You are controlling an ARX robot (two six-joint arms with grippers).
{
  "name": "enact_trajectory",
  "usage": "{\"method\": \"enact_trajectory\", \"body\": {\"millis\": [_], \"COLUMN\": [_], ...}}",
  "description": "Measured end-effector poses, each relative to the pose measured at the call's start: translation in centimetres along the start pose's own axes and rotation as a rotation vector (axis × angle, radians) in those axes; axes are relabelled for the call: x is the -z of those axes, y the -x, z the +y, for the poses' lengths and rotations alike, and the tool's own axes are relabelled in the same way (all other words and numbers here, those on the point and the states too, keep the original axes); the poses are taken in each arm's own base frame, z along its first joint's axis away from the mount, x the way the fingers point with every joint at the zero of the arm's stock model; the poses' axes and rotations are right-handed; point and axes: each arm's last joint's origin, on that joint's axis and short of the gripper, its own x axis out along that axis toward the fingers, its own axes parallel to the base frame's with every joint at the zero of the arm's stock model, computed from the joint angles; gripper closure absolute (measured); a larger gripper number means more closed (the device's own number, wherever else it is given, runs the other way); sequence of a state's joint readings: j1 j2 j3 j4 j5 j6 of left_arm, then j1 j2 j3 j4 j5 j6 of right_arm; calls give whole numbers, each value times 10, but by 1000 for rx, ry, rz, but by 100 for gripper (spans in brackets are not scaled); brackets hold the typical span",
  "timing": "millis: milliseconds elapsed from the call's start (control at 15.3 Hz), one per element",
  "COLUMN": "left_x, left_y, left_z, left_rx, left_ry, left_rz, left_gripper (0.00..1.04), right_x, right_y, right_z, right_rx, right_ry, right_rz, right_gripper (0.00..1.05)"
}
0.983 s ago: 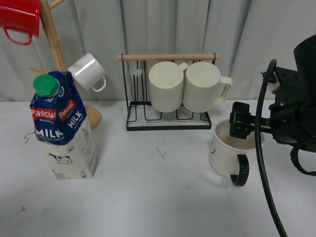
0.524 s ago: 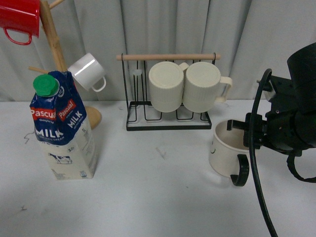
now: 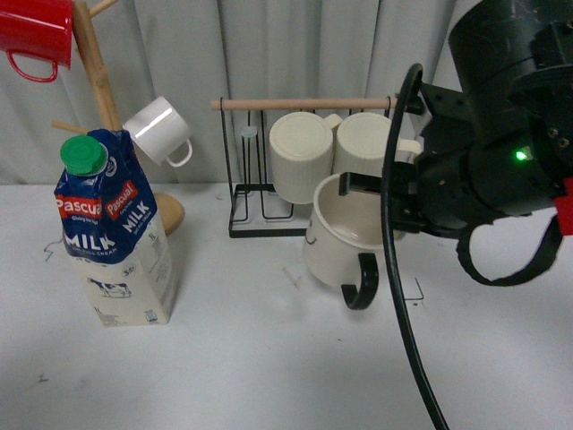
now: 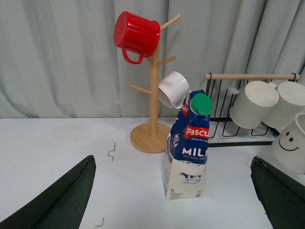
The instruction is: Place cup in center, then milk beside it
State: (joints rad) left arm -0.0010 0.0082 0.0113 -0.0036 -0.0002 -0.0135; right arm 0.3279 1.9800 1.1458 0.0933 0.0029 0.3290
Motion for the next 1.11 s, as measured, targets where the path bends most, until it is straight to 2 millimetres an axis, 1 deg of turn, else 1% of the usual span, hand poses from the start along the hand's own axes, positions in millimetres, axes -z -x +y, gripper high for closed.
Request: {"method": "enact_trajectory", "body": {"millis": [131, 197, 262, 328, 393, 524, 721, 786, 852, 917, 1048, 1114], "left_x": [0, 0, 0, 0, 0, 0, 0, 0, 0, 0, 0, 0], "left_y": [0, 0, 0, 0, 0, 0, 0, 0, 0, 0, 0, 0], "left_z": [0, 0, 0, 0, 0, 0, 0, 0, 0, 0, 0, 0], "left_rx": [0, 0, 0, 0, 0, 0, 0, 0, 0, 0, 0, 0], "left_ry": [0, 0, 0, 0, 0, 0, 0, 0, 0, 0, 0, 0], "left_rz": [0, 0, 0, 0, 0, 0, 0, 0, 0, 0, 0, 0], "left_gripper": [7, 7, 7, 7, 7, 7, 7, 7, 7, 7, 7, 7], "right_x": [-2, -1, 1, 4, 6, 11, 12, 12, 11, 11, 10, 10], "right_y": [-12, -19, -27, -31, -31, -32, -32, -31, -32, -32, -32, -31], "right_z": [12, 13, 15, 12, 6, 5, 4, 4, 2, 2, 2, 2], "right_rx": [-8, -3, 0, 6, 14, 17, 18, 18, 19, 17, 16, 15], "right_ry": [18, 28, 69, 126, 150, 156, 167, 175, 174, 175, 177, 178], "right_rz": [39, 58, 112, 145, 156, 169, 174, 179, 176, 170, 165, 161], "right_gripper": [101, 101, 101, 101, 101, 101, 101, 94, 83, 77, 74, 70]}}
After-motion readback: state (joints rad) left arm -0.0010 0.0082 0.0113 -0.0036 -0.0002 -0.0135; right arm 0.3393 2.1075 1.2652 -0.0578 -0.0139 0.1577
